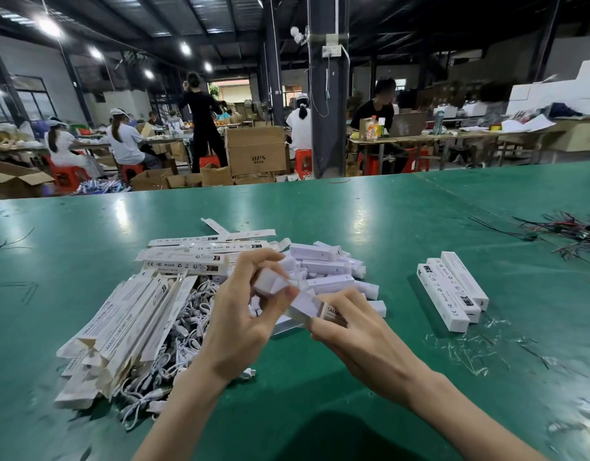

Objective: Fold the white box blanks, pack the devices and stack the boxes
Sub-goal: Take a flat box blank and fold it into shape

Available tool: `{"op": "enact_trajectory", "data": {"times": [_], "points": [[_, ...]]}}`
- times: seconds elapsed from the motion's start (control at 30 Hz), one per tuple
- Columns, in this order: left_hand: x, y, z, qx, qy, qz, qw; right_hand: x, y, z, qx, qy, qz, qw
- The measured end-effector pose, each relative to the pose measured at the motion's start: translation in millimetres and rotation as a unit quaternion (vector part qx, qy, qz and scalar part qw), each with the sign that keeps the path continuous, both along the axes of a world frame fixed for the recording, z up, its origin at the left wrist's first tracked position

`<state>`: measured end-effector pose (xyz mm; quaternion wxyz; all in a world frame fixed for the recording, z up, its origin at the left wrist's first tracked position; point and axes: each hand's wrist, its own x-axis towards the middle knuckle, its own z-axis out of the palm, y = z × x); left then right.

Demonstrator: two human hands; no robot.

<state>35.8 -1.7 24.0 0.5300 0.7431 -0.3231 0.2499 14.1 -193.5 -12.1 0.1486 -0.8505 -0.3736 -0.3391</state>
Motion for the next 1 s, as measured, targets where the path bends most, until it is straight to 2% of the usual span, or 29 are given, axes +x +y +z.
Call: {"op": "enact_trajectory", "data": {"times": [0.1, 0.3, 0.5, 0.63, 0.77, 0.87, 0.93, 0.97, 1.0], "points": [[-0.4, -5.2, -3.0, -0.009, 0.026, -0.006, 1.0, 0.8, -3.1, 0.5, 0.036, 0.009, -0.011, 0.999], [-1.4, -15.4, -12.8, 0.09, -0.087, 0.036, 0.991, 1.0, -3.7, 0.5, 0.064, 0.014, 0.001, 0.998], [-2.8, -21.3, -16.2, 0.039, -0.127, 0.066, 0.989, 1.2, -3.9, -0.4, 0.073, -0.006, 0.006, 0.997], [-4.5, -25.8, -20.4, 0.063, -0.142, 0.073, 0.985, 2.8, -3.1, -1.5, 0.074, -0.019, 0.016, 0.997], [-7.7, -28.1, -29.3, 0.118, -0.116, 0.024, 0.986, 4.5, -5.7, -3.4, 0.083, -0.014, 0.033, 0.996], [-4.0, -25.0, -27.7, 0.07, -0.052, -0.002, 0.996, 8.2, -9.0, -4.1, 0.104, -0.018, 0.029, 0.994], [8.4, -15.5, -23.2, 0.012, -0.024, 0.046, 0.999, 9.7, -9.3, -2.9, 0.134, -0.021, 0.032, 0.99], [19.4, -6.0, -22.1, 0.016, -0.006, 0.106, 0.994, 10.3, -9.5, -2.2, 0.145, -0.023, 0.033, 0.989], [33.2, 7.2, -22.7, 0.061, 0.034, 0.181, 0.981, 10.8, -9.4, -1.9, 0.151, -0.028, 0.034, 0.988]]}}
